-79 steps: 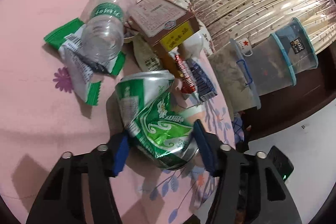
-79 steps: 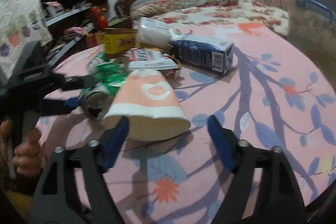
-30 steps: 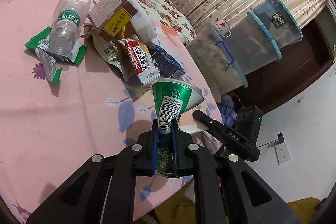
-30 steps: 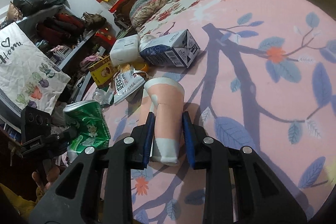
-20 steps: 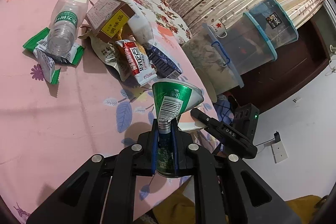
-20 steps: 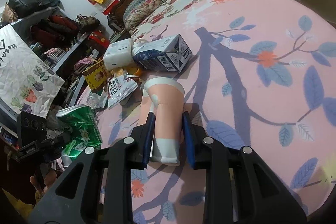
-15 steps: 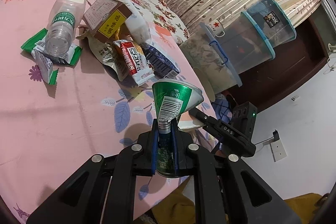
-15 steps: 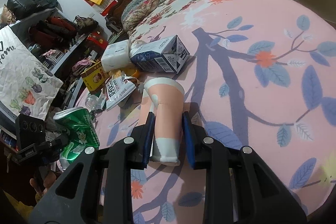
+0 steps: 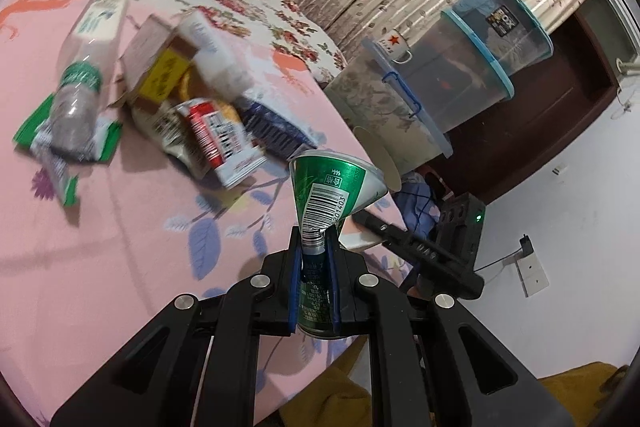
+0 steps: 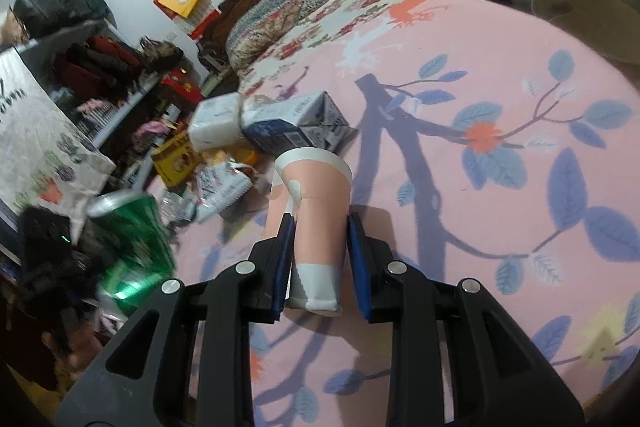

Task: Collect trash
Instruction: 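Carry the green can and pink cup to the beige wastebasket and release both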

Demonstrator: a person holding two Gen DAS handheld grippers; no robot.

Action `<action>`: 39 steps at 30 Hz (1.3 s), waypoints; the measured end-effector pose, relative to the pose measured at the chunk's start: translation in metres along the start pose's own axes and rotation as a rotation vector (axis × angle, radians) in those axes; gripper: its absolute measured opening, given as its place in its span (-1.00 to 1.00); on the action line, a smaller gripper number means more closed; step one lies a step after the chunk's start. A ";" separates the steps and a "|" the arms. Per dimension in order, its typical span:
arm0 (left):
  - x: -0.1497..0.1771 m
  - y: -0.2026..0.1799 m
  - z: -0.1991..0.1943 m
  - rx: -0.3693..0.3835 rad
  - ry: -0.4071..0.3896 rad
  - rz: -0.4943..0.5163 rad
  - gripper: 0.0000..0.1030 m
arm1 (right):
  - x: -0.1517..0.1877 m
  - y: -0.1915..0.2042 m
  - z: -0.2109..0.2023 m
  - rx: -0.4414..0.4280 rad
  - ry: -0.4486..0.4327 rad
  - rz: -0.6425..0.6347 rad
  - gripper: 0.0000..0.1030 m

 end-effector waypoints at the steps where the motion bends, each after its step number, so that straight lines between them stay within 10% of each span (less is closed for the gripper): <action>1: -0.003 -0.005 0.005 0.005 0.007 0.009 -0.80 | 0.000 -0.001 -0.001 0.000 -0.003 -0.003 -0.43; 15: -0.030 -0.059 0.101 0.046 0.123 0.093 -0.80 | -0.030 -0.048 -0.032 0.017 -0.109 0.068 -0.43; 29: -0.062 -0.183 0.296 0.129 0.269 0.325 -0.80 | -0.130 -0.175 -0.098 0.241 -0.376 0.185 -0.42; 33: -0.064 -0.211 0.366 0.118 0.308 0.389 -0.78 | -0.161 -0.208 -0.094 0.351 -0.398 0.170 -0.23; 34: -0.064 -0.217 0.387 0.099 0.314 0.402 -0.74 | -0.169 -0.216 -0.089 0.383 -0.395 0.157 0.07; 36: -0.063 -0.223 0.421 0.057 0.321 0.426 0.02 | -0.177 -0.226 -0.081 0.425 -0.399 0.150 0.67; 39: -0.062 -0.218 0.442 -0.046 0.293 0.436 0.02 | -0.179 -0.233 -0.084 0.451 -0.419 0.156 0.62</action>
Point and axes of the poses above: each gripper's, at about its wrist camera, not at the fingertips, and z roughly the way its jaws point, y to its left, x to its underside, the point moved 1 cm from there along z, roughly the way its jaws point, and after that the axes turned 12 degrees about -y, right-handed, at the moved point
